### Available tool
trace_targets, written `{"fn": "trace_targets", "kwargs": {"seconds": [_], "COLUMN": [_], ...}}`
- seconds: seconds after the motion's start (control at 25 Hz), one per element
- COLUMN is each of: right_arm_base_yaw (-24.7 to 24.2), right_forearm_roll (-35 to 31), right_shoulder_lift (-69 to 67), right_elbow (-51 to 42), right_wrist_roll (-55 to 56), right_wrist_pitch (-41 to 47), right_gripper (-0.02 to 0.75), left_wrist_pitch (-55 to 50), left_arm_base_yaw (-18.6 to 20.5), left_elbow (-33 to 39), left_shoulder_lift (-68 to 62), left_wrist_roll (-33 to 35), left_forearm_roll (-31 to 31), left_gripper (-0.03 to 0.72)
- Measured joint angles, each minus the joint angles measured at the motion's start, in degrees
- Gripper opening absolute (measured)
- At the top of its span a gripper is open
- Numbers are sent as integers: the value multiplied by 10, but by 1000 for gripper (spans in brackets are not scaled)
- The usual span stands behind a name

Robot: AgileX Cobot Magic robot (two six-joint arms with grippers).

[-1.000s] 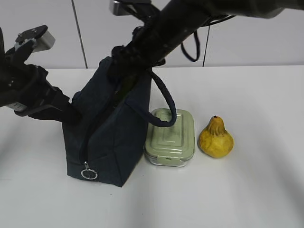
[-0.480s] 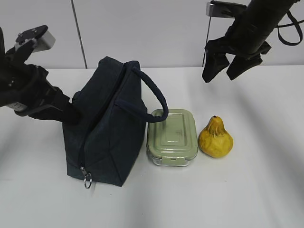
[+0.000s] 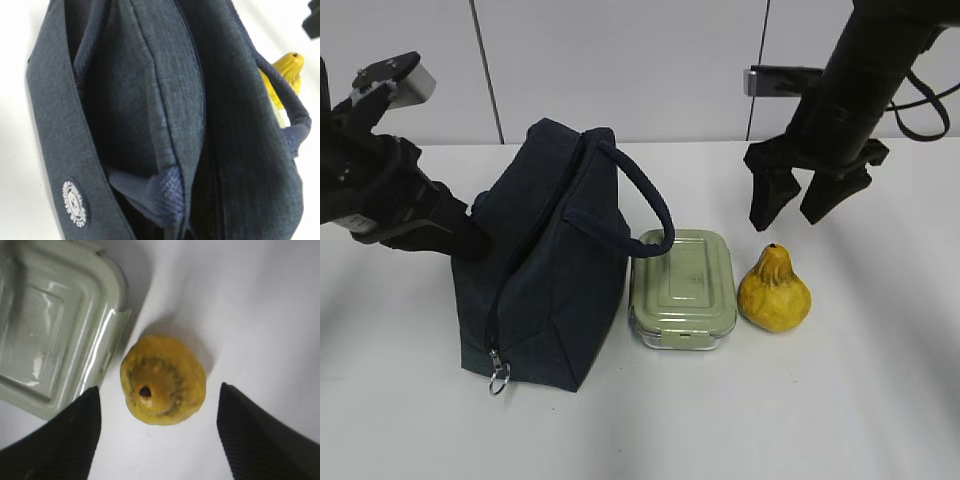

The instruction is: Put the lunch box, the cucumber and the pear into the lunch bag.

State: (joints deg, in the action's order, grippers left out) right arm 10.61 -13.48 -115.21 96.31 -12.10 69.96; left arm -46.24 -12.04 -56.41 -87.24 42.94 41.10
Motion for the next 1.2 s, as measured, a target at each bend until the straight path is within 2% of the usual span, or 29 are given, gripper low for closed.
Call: {"fn": "trace_targets", "kwargs": {"seconds": [0.36, 0.96, 1.04, 1.2], "right_arm_base_yaw": [1, 1, 1, 1], "right_forearm_roll": [-1, -35, -35, -31], "right_shoulder_lift": [-4, -47, -51, -51], "right_elbow": [-54, -56, -56, -56], "right_wrist_roll": [-6, -26, -28, -34], "right_wrist_pitch": [0, -16, -19, -20], "right_gripper": [533, 525, 489, 288], "left_wrist_pitch": [2, 3, 3, 3], "left_arm_base_yaw": [0, 0, 0, 0], "left_elbow": [0, 0, 0, 0], "left_shoulder_lift": [0, 0, 0, 0], "left_wrist_roll": [0, 0, 0, 0], "left_forearm_roll": [0, 0, 0, 0], "left_gripper": [-15, -15, -15, -15]}}
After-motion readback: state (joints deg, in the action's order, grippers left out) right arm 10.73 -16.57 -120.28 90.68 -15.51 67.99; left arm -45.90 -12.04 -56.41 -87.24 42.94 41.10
